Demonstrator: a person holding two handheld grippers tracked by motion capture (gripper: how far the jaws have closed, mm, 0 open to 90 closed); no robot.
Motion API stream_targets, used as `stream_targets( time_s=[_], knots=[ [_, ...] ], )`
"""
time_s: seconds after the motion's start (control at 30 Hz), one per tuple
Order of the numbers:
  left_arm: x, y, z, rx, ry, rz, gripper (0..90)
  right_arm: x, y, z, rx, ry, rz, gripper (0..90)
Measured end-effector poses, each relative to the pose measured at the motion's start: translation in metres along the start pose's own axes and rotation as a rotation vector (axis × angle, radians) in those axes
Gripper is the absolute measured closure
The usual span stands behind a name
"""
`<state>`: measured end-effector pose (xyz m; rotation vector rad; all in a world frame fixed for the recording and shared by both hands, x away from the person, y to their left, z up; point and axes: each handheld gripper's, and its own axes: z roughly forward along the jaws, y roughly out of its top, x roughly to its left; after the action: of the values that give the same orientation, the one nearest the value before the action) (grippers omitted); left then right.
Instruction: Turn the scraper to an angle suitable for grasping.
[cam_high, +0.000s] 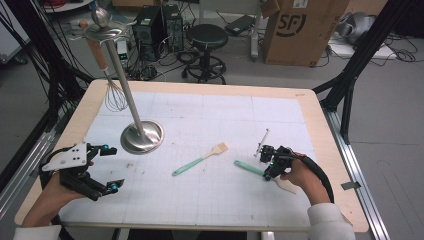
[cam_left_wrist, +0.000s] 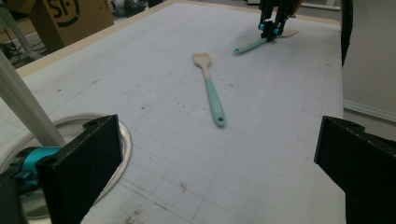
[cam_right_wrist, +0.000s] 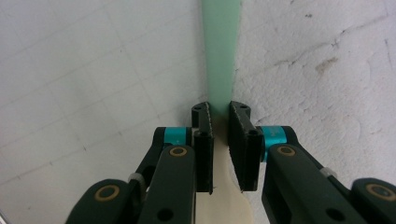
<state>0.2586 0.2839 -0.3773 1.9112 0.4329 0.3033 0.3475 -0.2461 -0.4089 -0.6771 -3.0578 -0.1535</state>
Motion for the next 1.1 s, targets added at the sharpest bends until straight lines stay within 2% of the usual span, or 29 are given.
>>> stream_targets(
  time_s=[0.13,0.27,0.47,0.6,0.83,1.03,1.1],
  knots=[
    [0.0,0.0,0.0,-0.001,0.001,0.0,1.6,0.001,0.002,0.0,0.015,-0.008,-0.002,80.7],
    [0.0,0.0,0.0,0.002,0.001,0.001,1.7,0.002,0.003,-0.002,-0.012,0.003,-0.001,80.7],
    [0.0,0.0,0.0,0.001,0.001,0.002,1.6,0.005,0.012,-0.018,-0.118,0.025,0.003,80.7],
    [0.0,0.0,0.0,0.002,0.002,0.001,1.6,0.01,0.021,-0.032,-0.181,0.027,-0.03,80.6],
    [0.0,0.0,0.0,0.002,0.001,0.003,1.6,0.017,0.029,-0.057,-0.303,0.048,-0.036,80.7],
    [0.0,0.0,0.0,-0.001,0.001,-0.001,1.7,0.019,0.031,-0.072,-0.429,0.093,-0.002,80.7],
    [0.001,0.0,0.001,0.0,0.0,0.0,1.6,0.02,0.032,-0.077,-0.47,0.104,-0.006,80.7]
  ],
)
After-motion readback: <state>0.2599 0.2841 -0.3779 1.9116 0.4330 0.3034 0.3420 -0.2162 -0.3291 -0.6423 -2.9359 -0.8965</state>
